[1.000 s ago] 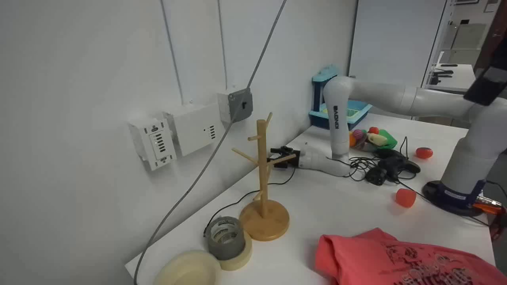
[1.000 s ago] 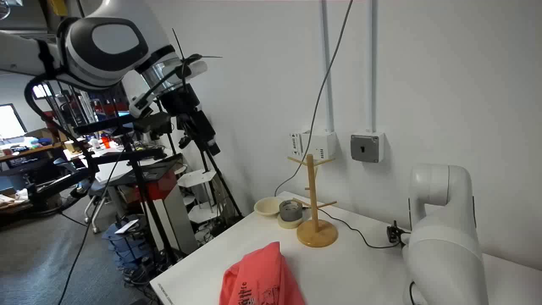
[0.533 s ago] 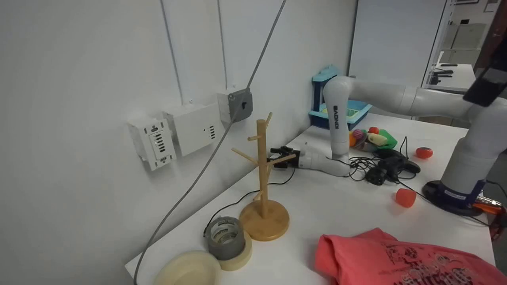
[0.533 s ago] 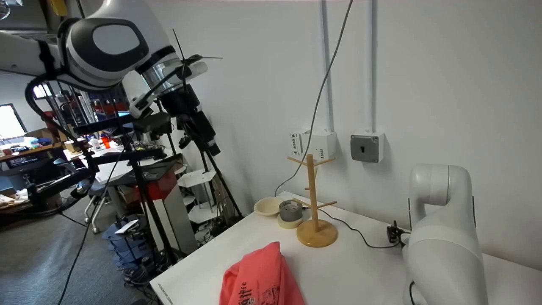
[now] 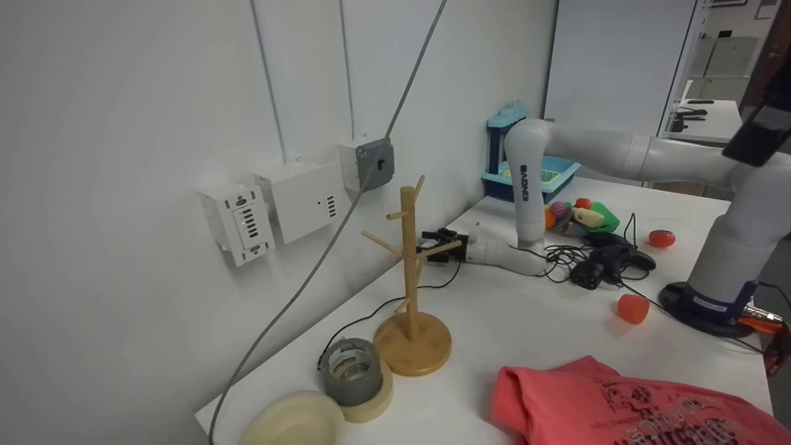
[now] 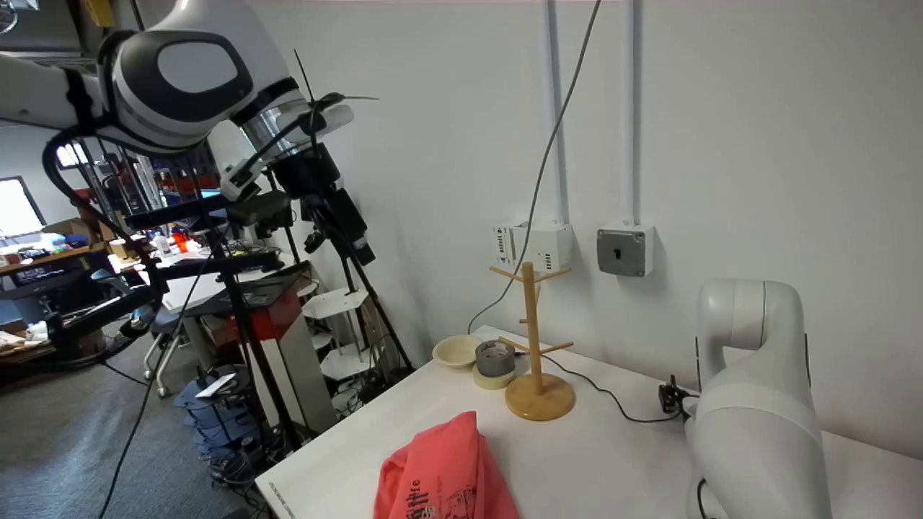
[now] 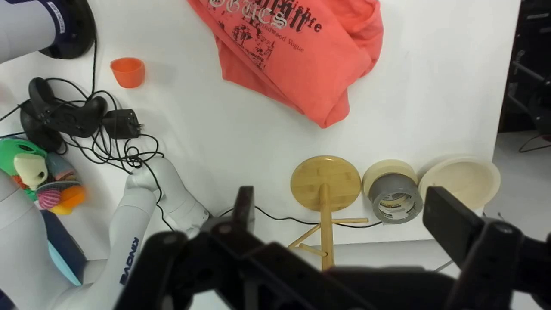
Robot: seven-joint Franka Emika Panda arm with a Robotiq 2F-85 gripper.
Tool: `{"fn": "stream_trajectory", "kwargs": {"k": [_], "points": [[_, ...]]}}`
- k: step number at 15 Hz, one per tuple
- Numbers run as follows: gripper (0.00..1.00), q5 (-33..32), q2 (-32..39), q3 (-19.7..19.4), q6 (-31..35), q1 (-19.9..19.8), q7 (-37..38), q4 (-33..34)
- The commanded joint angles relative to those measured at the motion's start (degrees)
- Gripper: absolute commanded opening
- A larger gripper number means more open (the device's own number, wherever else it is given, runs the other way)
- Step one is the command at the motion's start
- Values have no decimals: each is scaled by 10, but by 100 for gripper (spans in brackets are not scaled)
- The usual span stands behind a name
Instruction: Fold the shirt
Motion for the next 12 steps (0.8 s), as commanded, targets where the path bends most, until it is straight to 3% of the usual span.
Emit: {"fn": "stream_trajectory", "kwargs": {"k": [1,8,12], "points": [[100,-7,2,-11,-2,14,5,1],[100,10,15,-20,8,14,4,-7],[100,7,25,-36,19,6,9,-53]]}}
